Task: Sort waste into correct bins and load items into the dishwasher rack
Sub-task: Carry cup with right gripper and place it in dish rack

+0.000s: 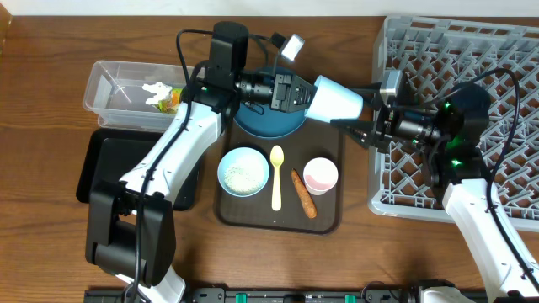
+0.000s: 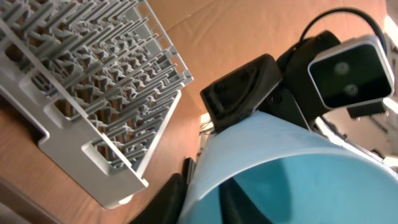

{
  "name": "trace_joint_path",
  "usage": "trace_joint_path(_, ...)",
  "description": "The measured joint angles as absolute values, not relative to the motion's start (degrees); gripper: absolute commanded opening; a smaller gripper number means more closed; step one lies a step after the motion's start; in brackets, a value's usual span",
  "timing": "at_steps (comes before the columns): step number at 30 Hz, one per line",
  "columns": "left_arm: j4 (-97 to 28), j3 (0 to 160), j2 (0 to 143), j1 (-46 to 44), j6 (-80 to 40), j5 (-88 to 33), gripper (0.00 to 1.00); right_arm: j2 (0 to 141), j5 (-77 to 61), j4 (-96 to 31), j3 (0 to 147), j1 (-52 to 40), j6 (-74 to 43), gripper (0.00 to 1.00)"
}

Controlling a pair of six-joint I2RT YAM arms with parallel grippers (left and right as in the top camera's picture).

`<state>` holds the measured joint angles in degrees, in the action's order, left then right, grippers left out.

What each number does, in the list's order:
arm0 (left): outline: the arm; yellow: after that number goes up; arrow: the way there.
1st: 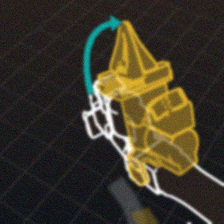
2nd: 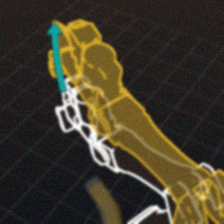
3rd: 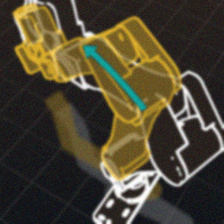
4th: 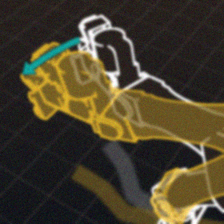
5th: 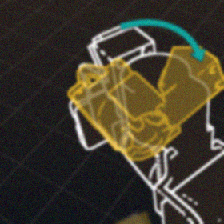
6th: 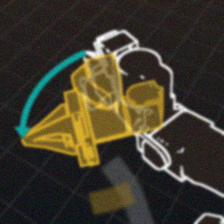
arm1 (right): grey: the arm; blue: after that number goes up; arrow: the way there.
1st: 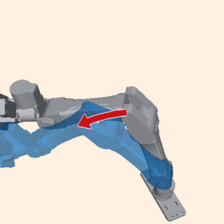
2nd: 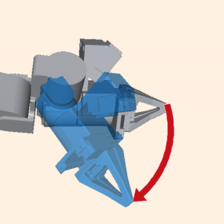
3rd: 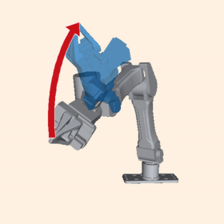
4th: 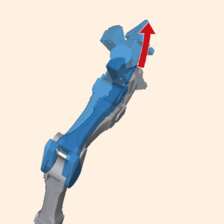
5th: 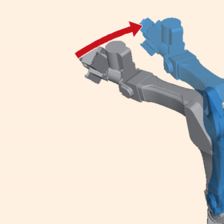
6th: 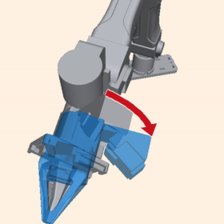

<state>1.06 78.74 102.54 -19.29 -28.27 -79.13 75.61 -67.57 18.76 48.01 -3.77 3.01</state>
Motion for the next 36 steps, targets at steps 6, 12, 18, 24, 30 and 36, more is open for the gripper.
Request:
trace_joint_path(6,-8.6,78.9,102.5,-19.2,-24.7,-70.2,0.24,75.6,-65.0,12.6,48.1,-3.7,1.8,0.05)
trace_joint_path(12,-22.8,79.0,102.6,-19.1,-19.2,-49.9,0.24,75.7,-52.5,7.7,48.1,-3.7,-1.1,0.01)
trace_joint_path(18,-31.2,79.0,102.3,-17.6,-15.9,-33.0,0.24,75.7,-37.2,-1.5,48.8,-3.7,-2.3,0.01)
trace_joint_path(24,-37.8,79.0,96.3,-15.3,-13.6,-19.4,0.25,75.6,-21.3,-22.5,59.0,-3.3,-2.7,0.01)
trace_joint_path(30,-40.1,79.0,89.6,-14.5,-13.1,-10.8,0.26,74.6,-8.2,-39.2,72.8,2.2,-2.5,0.01)
trace_joint_path(36,-40.3,79.0,89.4,-14.5,-13.0,-8.3,0.27,75.2,-1.5,-48.1,77.1,14.3,-3.7,0.01)
